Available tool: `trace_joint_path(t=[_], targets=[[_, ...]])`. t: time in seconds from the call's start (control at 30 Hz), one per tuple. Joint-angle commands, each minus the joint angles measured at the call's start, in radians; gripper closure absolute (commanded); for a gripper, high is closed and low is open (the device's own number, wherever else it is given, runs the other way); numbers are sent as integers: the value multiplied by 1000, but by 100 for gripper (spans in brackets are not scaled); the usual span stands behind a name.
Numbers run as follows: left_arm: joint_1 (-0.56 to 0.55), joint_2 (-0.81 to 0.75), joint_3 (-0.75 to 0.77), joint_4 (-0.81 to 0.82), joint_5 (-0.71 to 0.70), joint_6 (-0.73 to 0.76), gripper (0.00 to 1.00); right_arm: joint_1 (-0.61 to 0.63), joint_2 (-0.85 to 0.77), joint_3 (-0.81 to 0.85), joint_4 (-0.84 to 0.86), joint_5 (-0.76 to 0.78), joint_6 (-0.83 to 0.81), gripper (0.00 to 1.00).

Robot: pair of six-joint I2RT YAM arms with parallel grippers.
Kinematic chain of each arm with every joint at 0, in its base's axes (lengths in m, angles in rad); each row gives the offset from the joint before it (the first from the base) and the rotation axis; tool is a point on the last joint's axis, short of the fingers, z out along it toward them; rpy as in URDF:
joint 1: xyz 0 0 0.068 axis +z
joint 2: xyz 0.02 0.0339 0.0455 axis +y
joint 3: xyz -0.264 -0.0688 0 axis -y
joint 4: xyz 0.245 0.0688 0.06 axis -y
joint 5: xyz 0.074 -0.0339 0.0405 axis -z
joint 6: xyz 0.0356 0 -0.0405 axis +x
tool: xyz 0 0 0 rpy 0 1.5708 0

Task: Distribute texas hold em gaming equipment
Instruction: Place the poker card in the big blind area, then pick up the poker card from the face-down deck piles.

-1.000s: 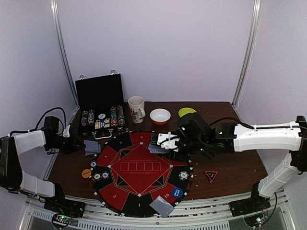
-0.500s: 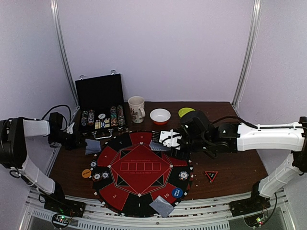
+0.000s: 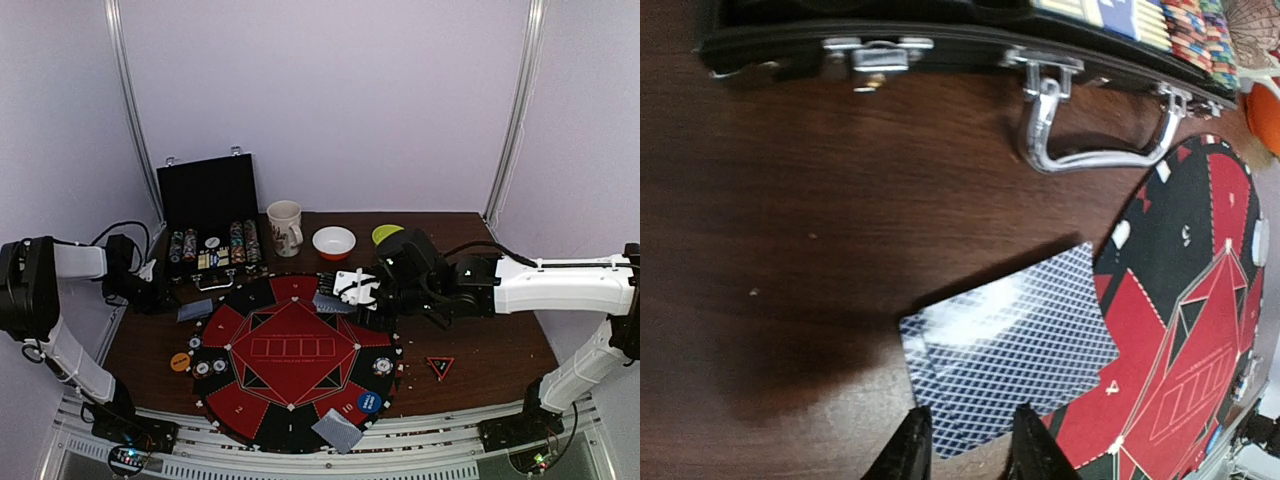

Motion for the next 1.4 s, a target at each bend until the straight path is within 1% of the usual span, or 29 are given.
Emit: trace_joint_path(t=[0.0,0.07,0.13,0.2,0.23,0.27,0.3,0.33,0.37,0.4,0.5,0.57,0.6,0.67,0.7,0.77,0.8,0.87,0.93,1.03,1.1,1.13,1.27,1.33,1.37], targets=[[8,-28,59,-37,-121,24,64,-8,-31,-10,2,1,-2,45],[8,-64,71,-44,-169,27,62,-8,-30,-11,1,-2,-2,45],[8,-122,73,-42,-183,22,60,-9,-31,-9,-1,0,-2,45],[-6,-194,60,-20,-114,9,58,-8,-32,-5,-3,2,-4,45],[-34,-238,53,5,-86,-2,54,-8,-32,-3,-5,2,-5,45],[-82,-278,47,16,-74,-16,50,-8,-33,1,-9,1,-5,45],[-152,-322,49,40,-81,-30,44,-8,-33,6,-12,1,-6,45],[-237,-356,53,63,-91,-42,37,-8,-32,10,-16,0,-5,45],[-351,-383,54,99,-89,-72,31,-8,-31,16,-18,-1,-4,45],[-424,-404,48,156,-71,-107,25,-8,-32,19,-21,-3,-3,45],[-595,-435,9,354,-7,-227,15,-7,-31,23,-21,-10,1,44],[-706,-417,18,439,-19,-250,13,-8,-29,28,-23,-13,7,44],[-767,-394,32,462,-36,-251,11,-8,-30,30,-22,-14,9,44],[-857,-333,73,494,-26,-235,9,-8,-28,28,-16,-21,13,45],[-887,-297,101,495,-19,-229,6,-7,-28,30,-14,-22,15,44],[-933,-228,151,497,-13,-226,6,-7,-22,32,-13,-24,18,44],[-947,-194,161,497,-9,-219,7,-6,-20,34,-12,-26,20,44],[-973,-142,198,499,-5,-216,12,-6,-16,38,-13,-25,22,44],[-984,-99,221,508,7,-216,17,-6,-15,38,-14,-24,25,44],[-987,-58,244,509,-16,-216,22,-7,-15,35,-12,-26,24,44],[-988,-42,246,506,-33,-214,30,-6,-15,34,-12,-26,25,45],[-988,-35,249,498,-42,-212,38,-6,-17,33,-10,-27,25,45],[-988,-16,274,456,-48,-195,59,-7,-15,31,-7,-23,24,44],[-989,-22,277,448,-41,-190,68,-6,-15,30,-6,-21,23,45],[-989,-26,277,449,-32,-190,70,-6,-16,28,-5,-21,22,45]])
